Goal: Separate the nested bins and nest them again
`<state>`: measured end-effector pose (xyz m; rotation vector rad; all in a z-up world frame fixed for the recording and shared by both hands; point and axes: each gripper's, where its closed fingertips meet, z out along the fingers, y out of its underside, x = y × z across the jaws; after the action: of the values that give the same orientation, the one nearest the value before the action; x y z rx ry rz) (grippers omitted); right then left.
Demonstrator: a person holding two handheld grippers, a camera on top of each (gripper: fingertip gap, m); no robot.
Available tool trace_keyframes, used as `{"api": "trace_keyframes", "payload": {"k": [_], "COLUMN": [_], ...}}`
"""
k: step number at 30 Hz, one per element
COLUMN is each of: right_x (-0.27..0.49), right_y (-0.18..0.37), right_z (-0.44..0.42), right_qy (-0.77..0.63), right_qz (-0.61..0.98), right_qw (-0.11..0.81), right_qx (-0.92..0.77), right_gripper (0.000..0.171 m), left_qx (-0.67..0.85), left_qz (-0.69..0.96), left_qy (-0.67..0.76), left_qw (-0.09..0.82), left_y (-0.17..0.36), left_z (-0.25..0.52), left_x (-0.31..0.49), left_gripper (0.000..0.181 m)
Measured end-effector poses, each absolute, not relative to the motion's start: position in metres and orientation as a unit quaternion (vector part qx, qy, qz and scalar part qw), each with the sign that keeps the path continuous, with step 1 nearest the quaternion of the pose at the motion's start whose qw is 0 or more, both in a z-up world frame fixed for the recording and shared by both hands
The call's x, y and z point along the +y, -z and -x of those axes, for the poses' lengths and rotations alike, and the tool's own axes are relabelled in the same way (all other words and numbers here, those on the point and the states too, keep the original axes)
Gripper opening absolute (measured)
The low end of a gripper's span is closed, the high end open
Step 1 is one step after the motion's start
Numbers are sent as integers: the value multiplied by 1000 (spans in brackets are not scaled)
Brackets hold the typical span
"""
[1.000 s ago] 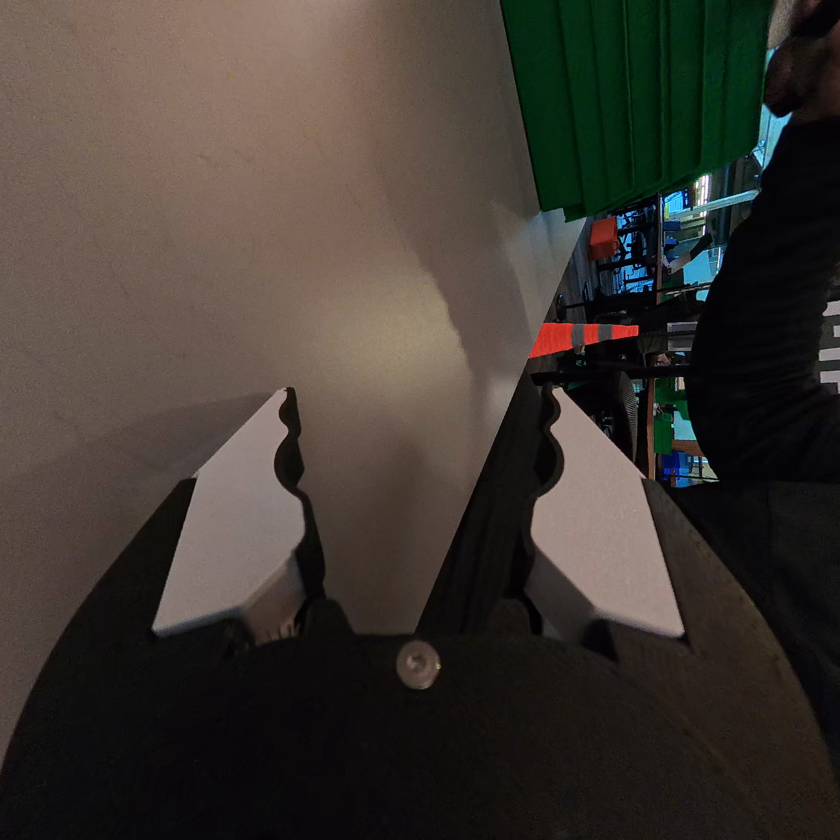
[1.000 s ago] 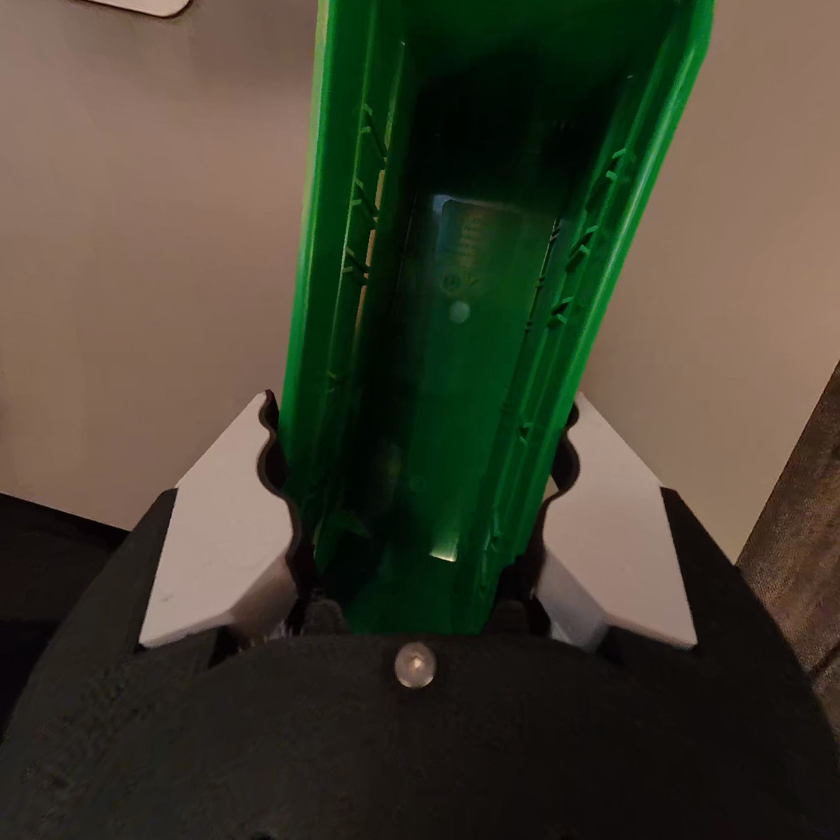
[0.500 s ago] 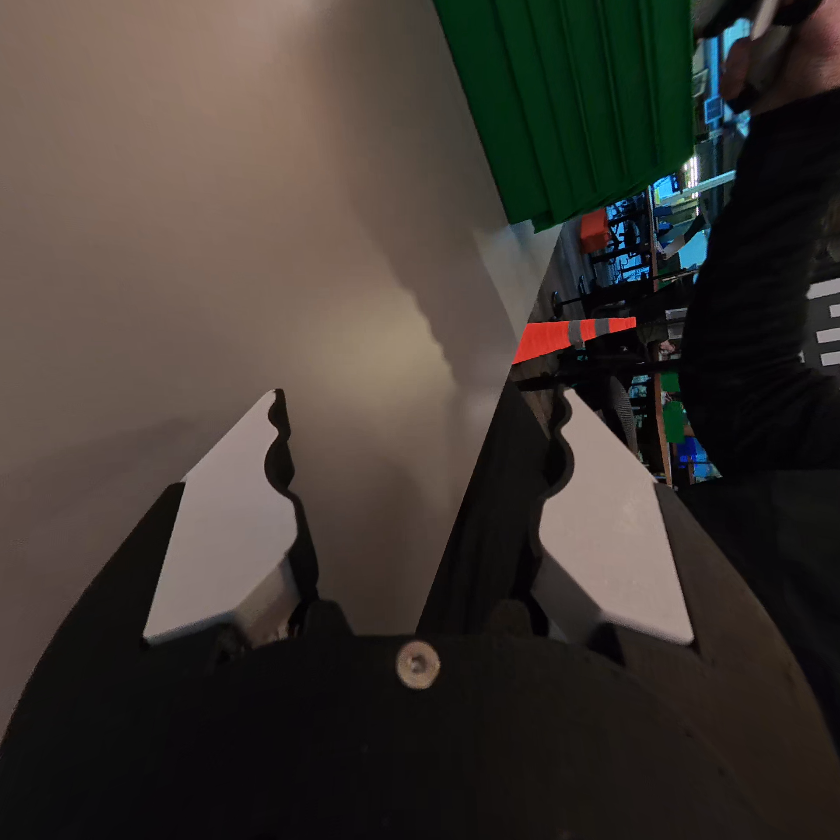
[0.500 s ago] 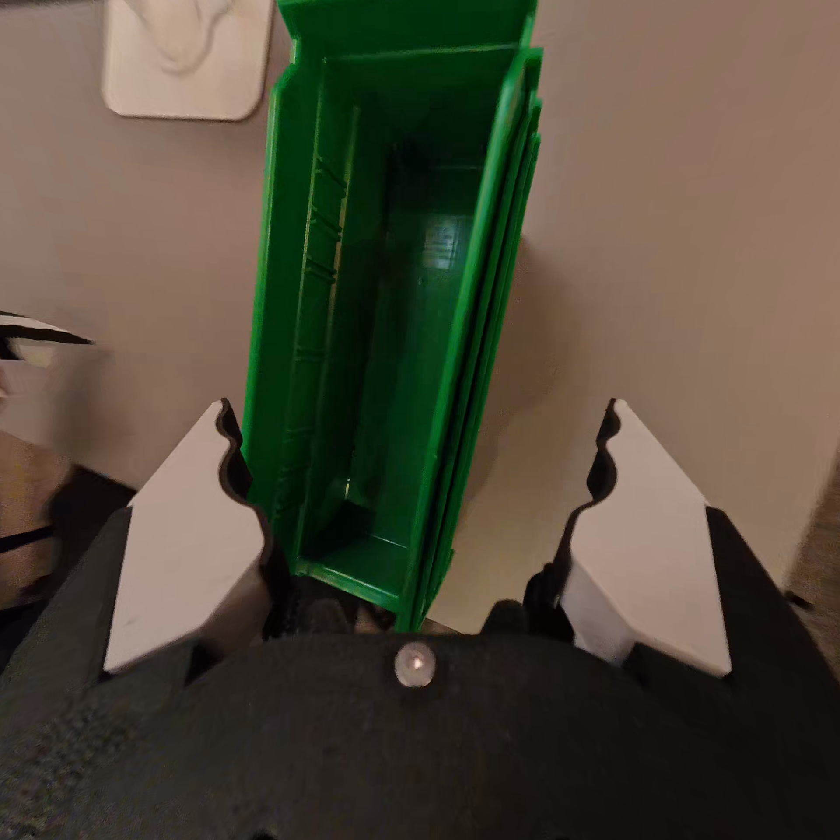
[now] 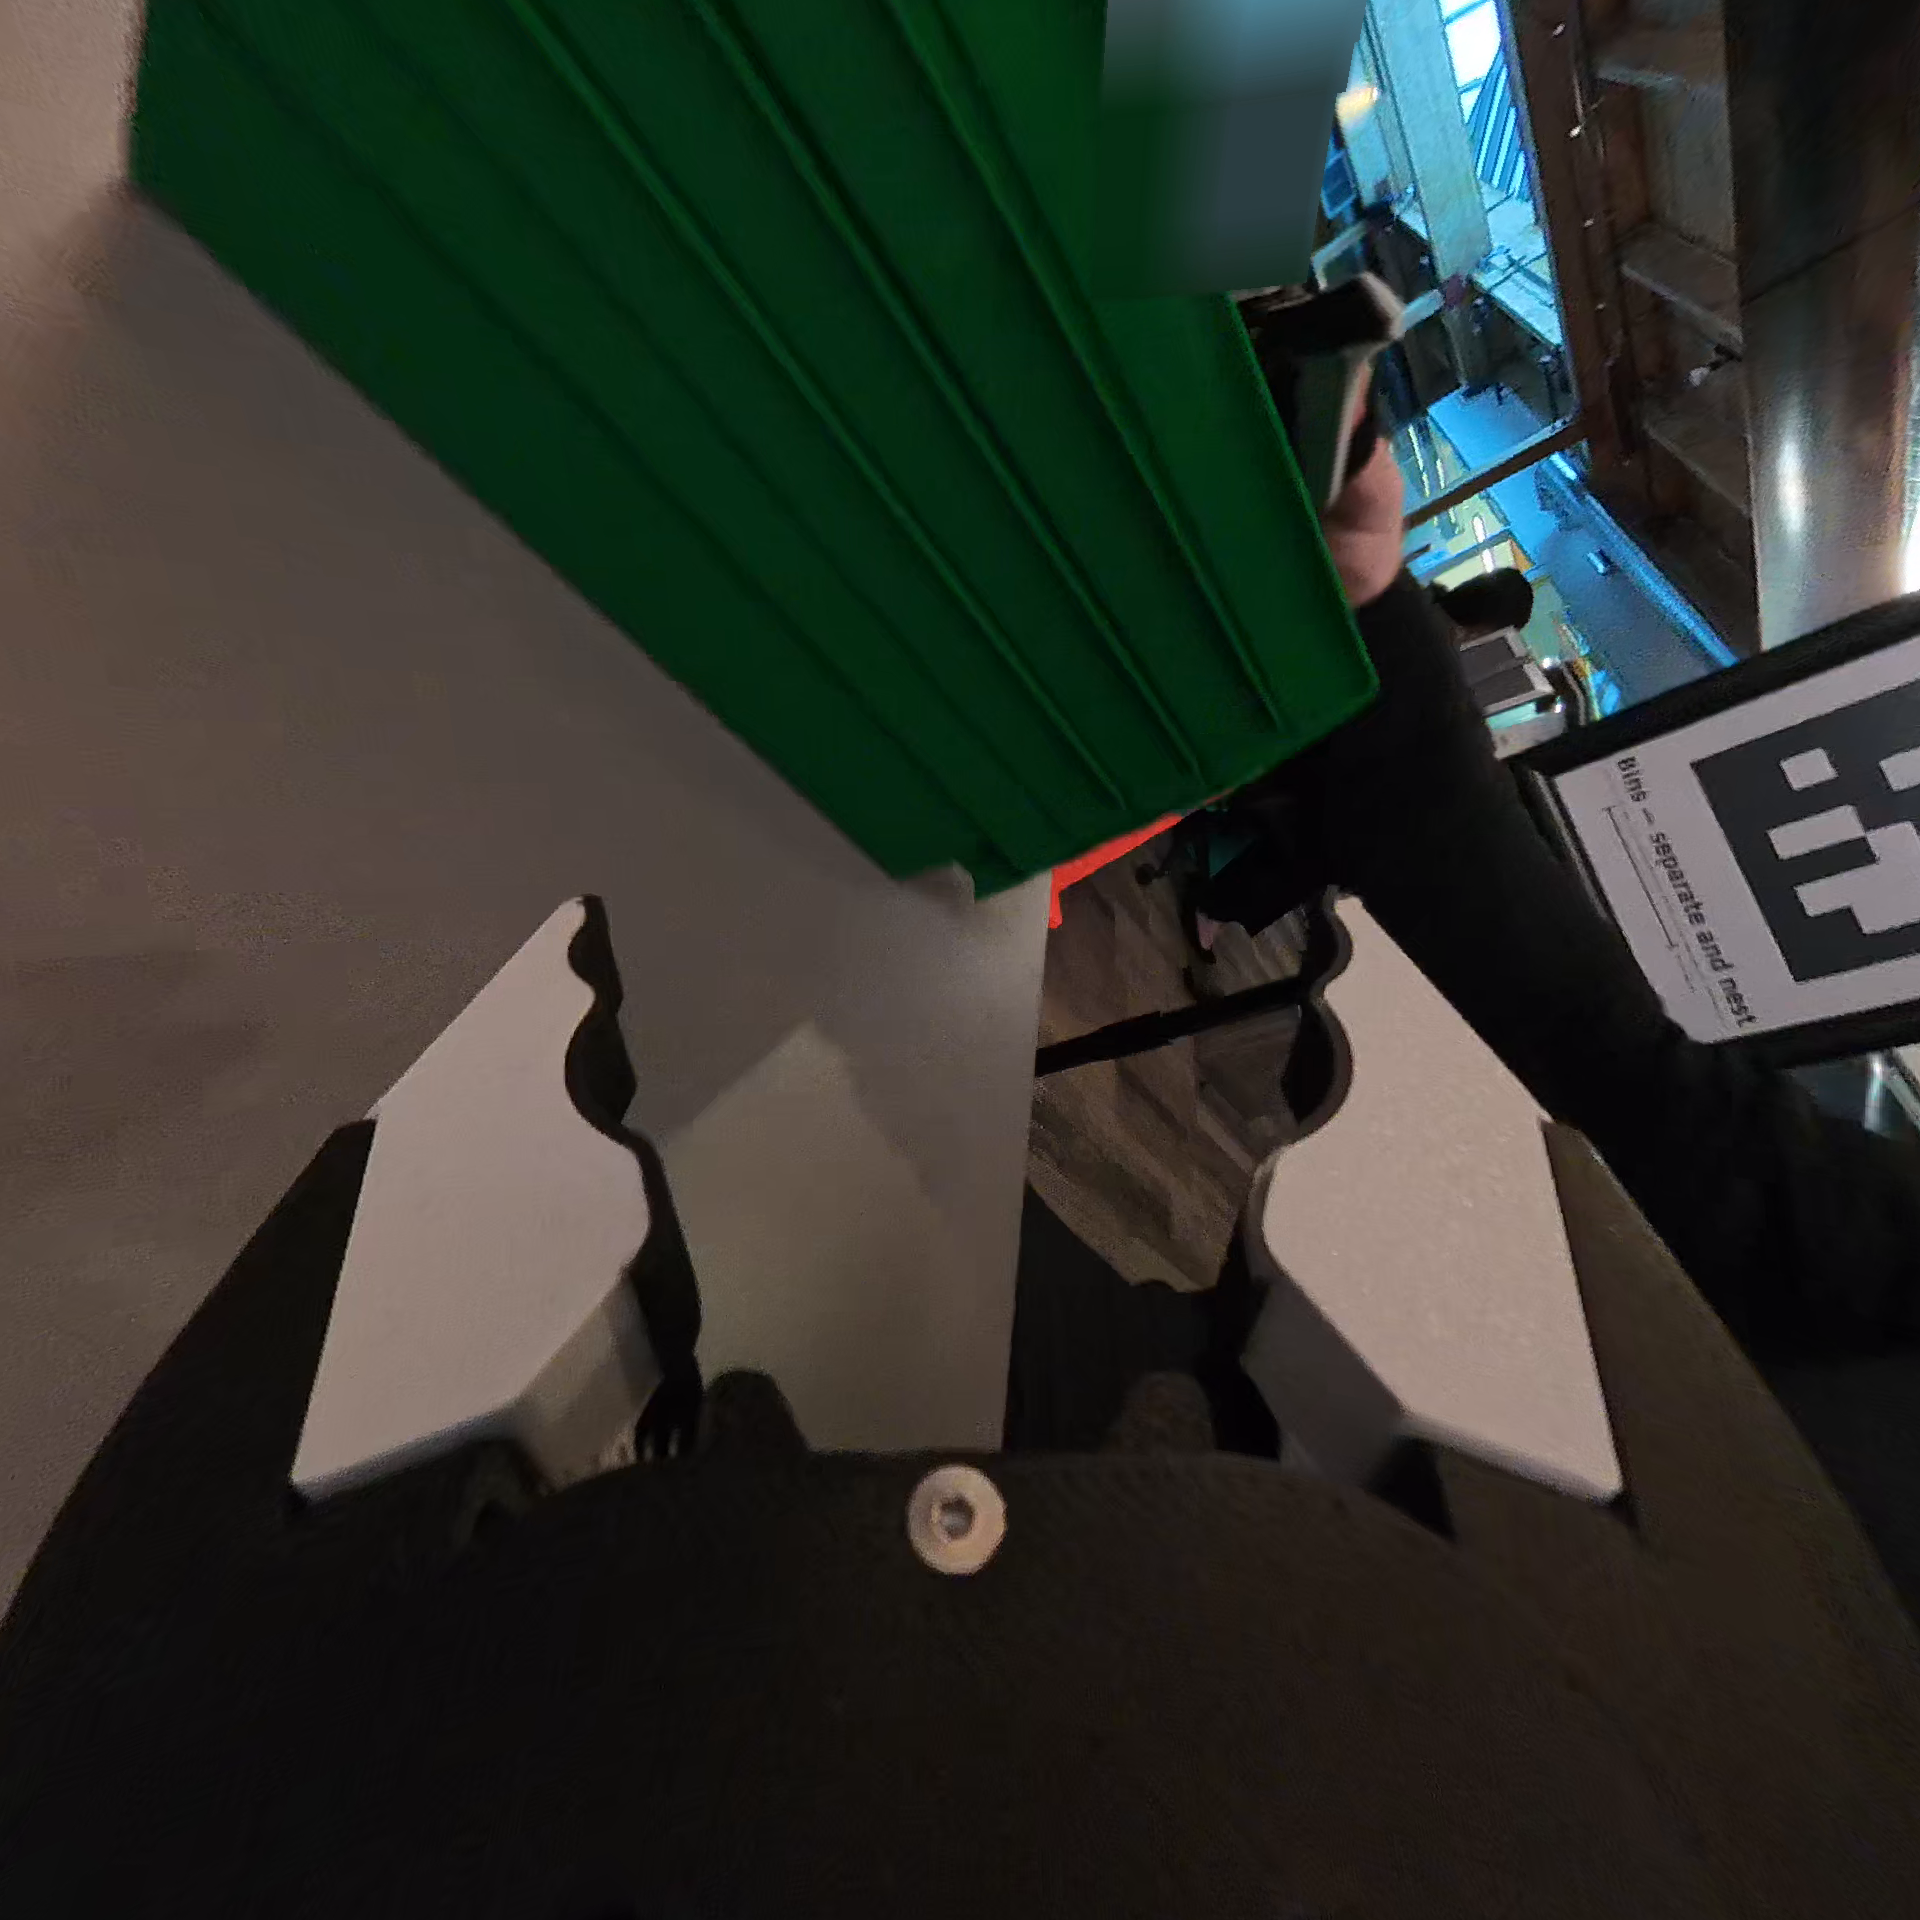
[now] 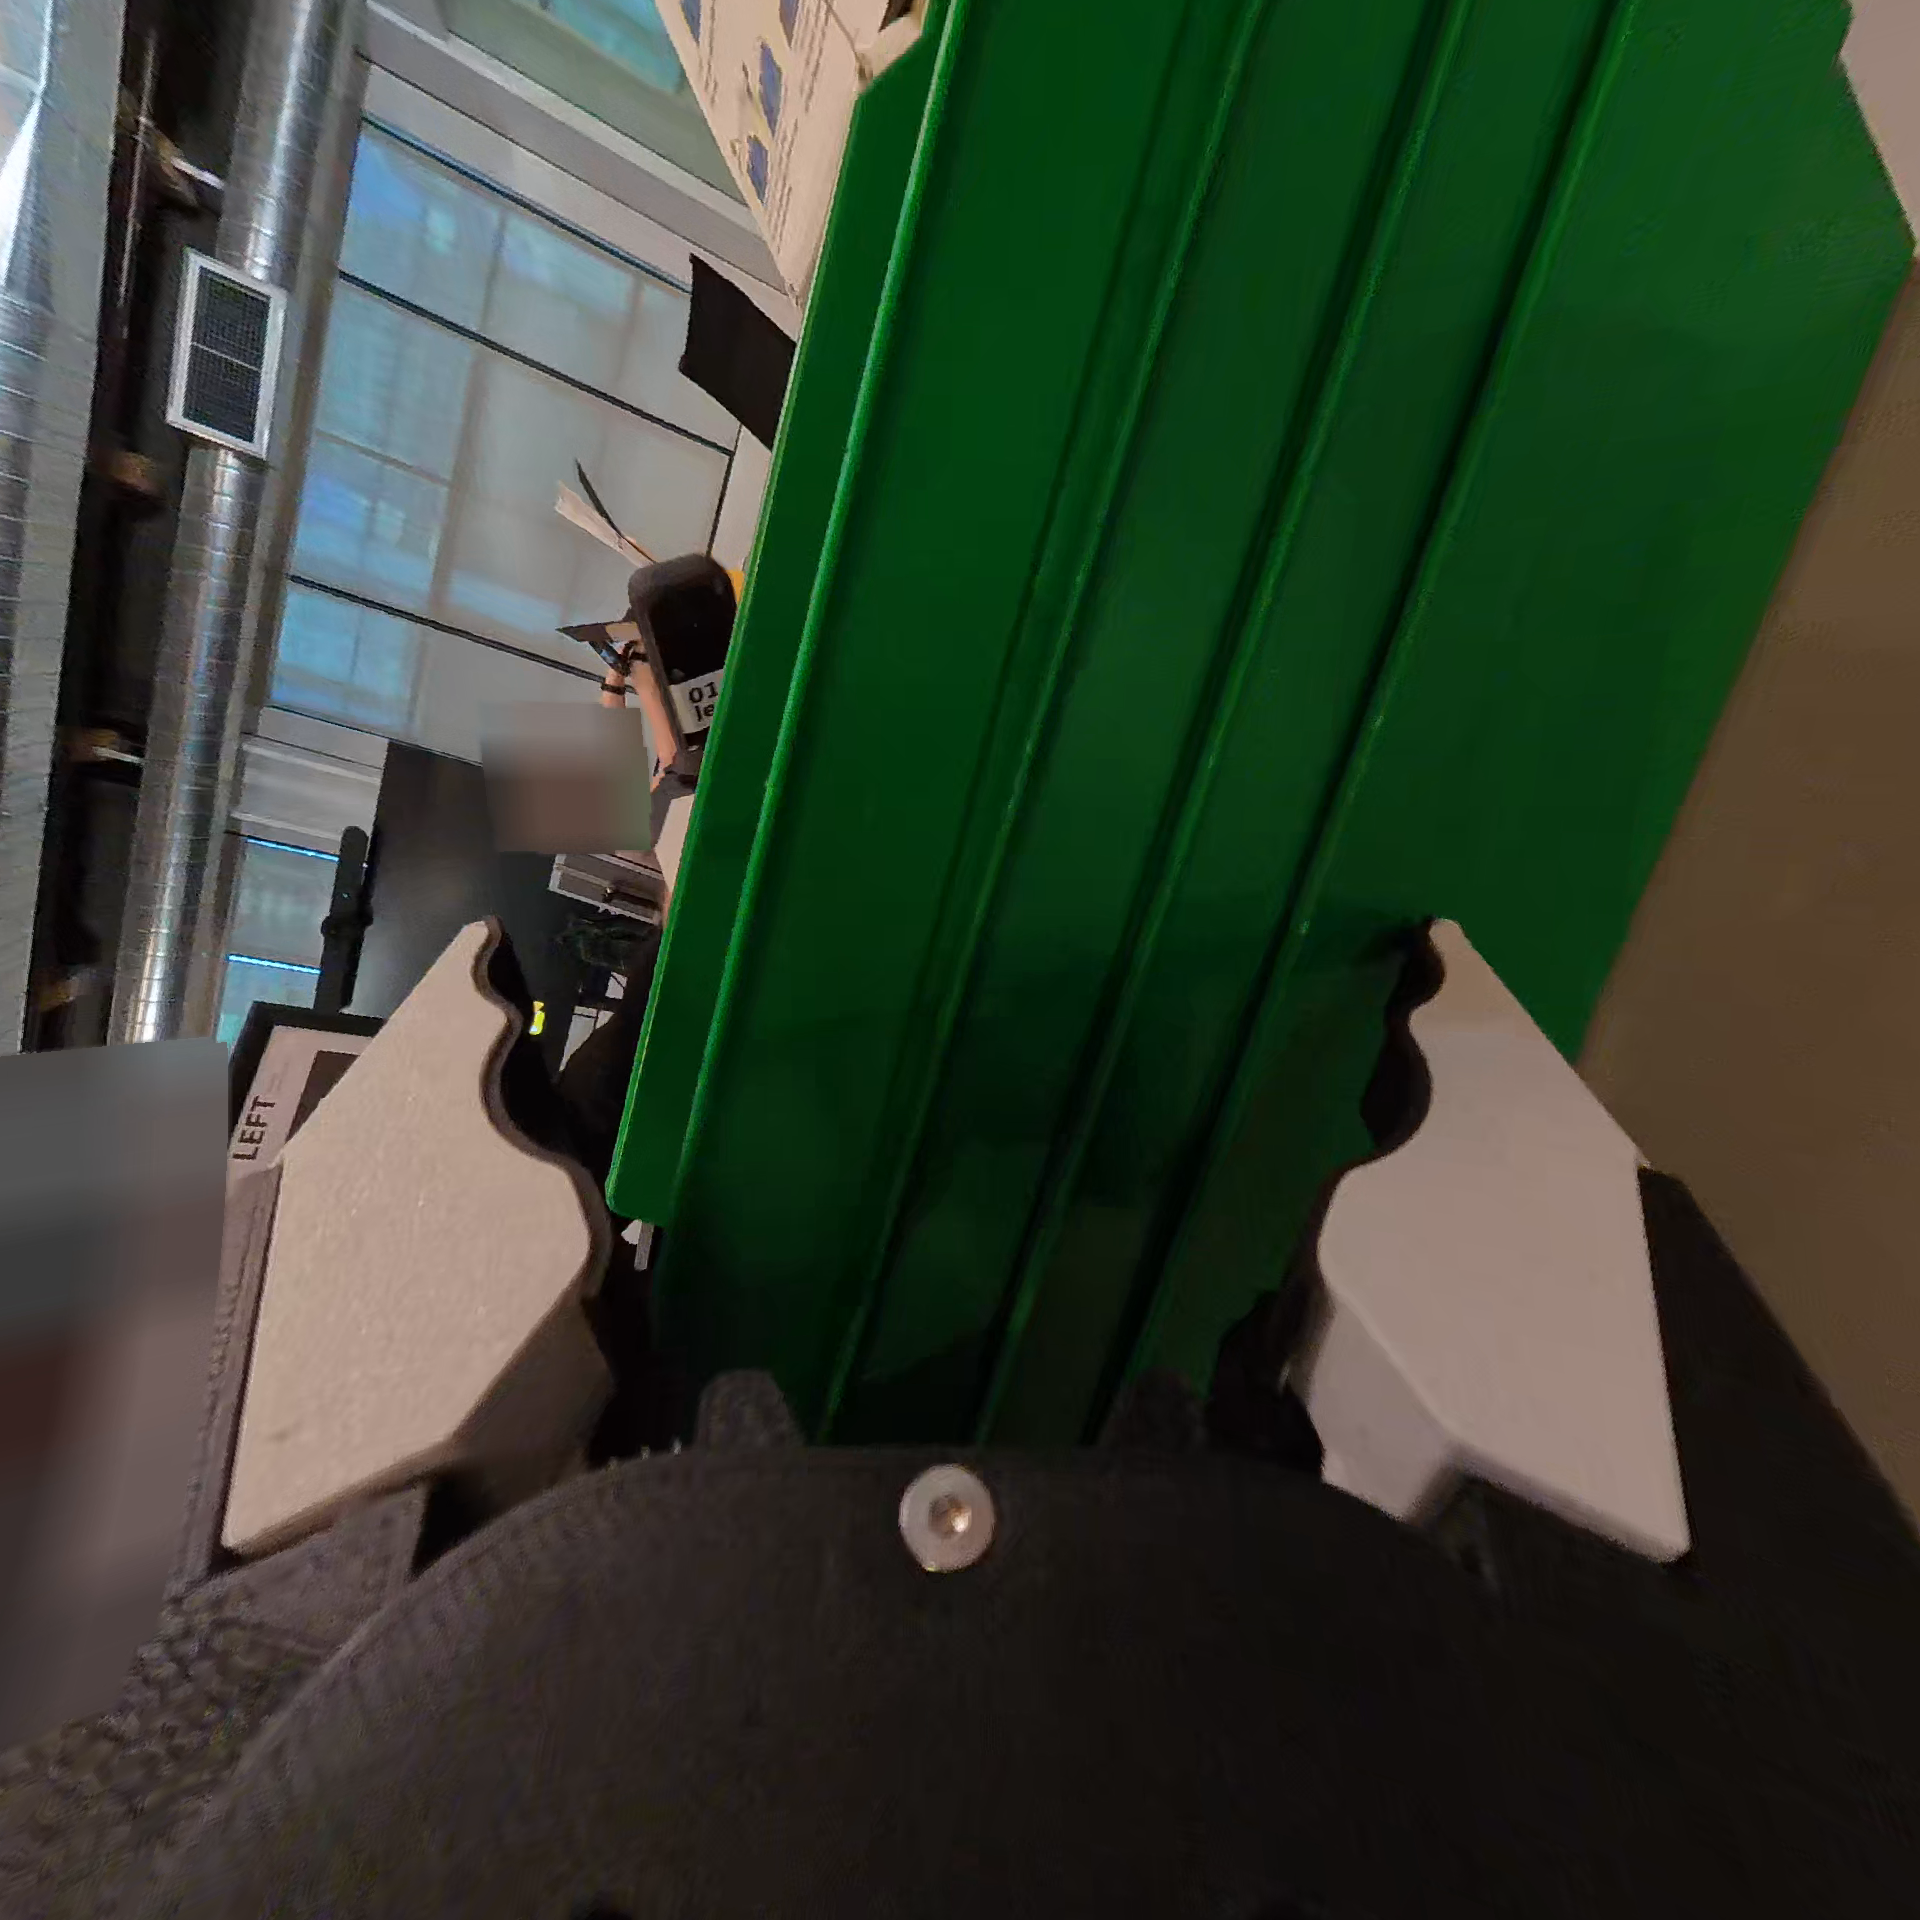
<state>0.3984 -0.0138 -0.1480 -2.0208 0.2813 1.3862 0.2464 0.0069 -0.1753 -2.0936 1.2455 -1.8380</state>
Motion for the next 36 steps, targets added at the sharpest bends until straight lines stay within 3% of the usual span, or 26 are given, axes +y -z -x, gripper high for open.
{"api": "trace_keyframes", "payload": {"k": [4, 8, 22, 26, 28, 36], "right_x": [-5, 9, 94, 122, 135, 174], "right_y": [148, 147, 139, 137, 137, 134], "right_z": [-368, -322, -119, -68, -45, 24], "right_qy": [-526, -538, -591, -600, -601, -638], "right_qz": [775, 764, 721, 706, 701, 674], "right_qw": [332, 339, 348, 359, 365, 355], "right_qx": [111, 110, 98, 113, 121, 112], "right_gripper": [157, 157, 157, 156, 157, 156], "left_qx": [417, 393, 314, 291, 282, 218], "left_qz": [668, 661, 699, 723, 722, 775], "left_qy": [616, 637, 635, 606, 607, 529], "left_qw": [21, 50, 97, 160, 172, 268], "left_y": [177, 164, 164, 163, 158, 161], "left_z": [-291, -281, -70, -8, 18, 113], "left_x": [-19, -15, 56, 92, 104, 164], "left_gripper": [135, 136, 127, 127, 117, 129]}}
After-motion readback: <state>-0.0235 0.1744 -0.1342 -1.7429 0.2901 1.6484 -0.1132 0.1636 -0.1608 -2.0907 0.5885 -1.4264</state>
